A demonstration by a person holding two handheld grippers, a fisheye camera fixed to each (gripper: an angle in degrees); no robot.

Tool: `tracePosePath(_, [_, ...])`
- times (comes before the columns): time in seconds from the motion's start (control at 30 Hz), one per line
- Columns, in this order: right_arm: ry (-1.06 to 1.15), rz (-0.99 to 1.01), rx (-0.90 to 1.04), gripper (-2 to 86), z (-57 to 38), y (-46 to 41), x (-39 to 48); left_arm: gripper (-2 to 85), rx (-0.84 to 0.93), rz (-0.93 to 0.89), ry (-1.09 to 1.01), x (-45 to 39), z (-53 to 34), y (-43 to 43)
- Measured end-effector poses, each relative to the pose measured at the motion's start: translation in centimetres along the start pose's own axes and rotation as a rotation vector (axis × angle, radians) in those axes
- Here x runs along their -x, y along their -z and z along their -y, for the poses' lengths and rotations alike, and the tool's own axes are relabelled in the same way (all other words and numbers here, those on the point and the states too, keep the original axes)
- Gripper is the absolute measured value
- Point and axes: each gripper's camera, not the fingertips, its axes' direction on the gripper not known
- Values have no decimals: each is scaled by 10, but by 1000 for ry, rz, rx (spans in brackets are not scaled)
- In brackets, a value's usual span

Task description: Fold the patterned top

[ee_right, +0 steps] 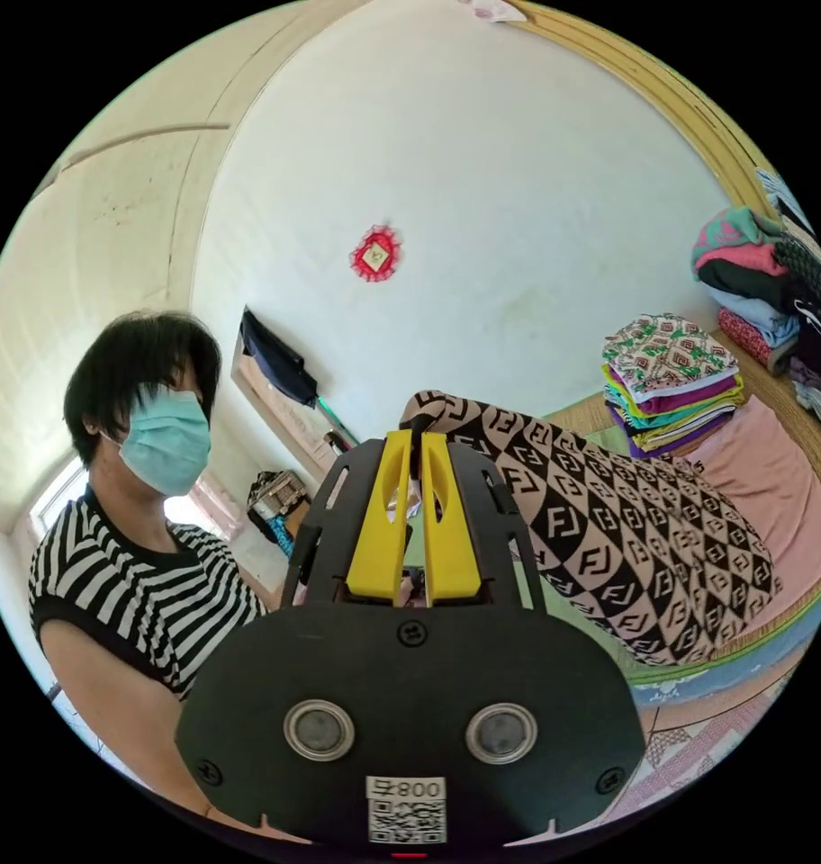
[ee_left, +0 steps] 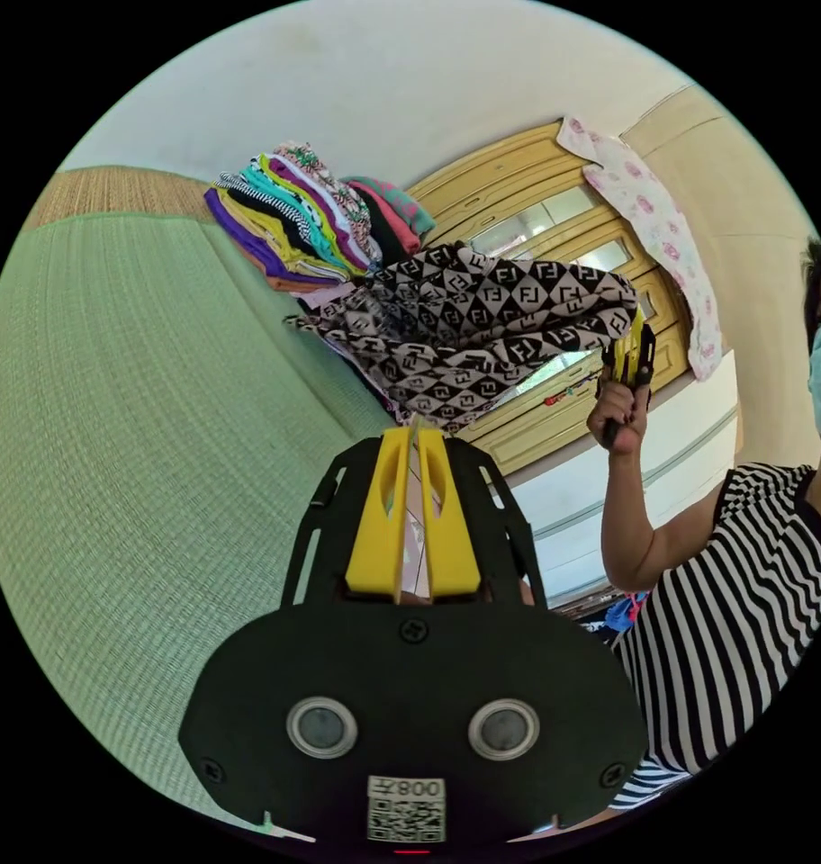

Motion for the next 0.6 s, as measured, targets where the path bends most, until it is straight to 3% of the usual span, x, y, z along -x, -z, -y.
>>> tracePosePath(0.33, [-91,69,107,17,-46,48,48,63,-37,40,63,-27,-35,48])
tracePosePath(0.47, [-116,112,92,17,-55,60,53,72,17,119,114,-20,-45,42])
tracePosePath(0.6, [-97,99,108,17,-50,64,60,76,24,74,205,-4,-45,33])
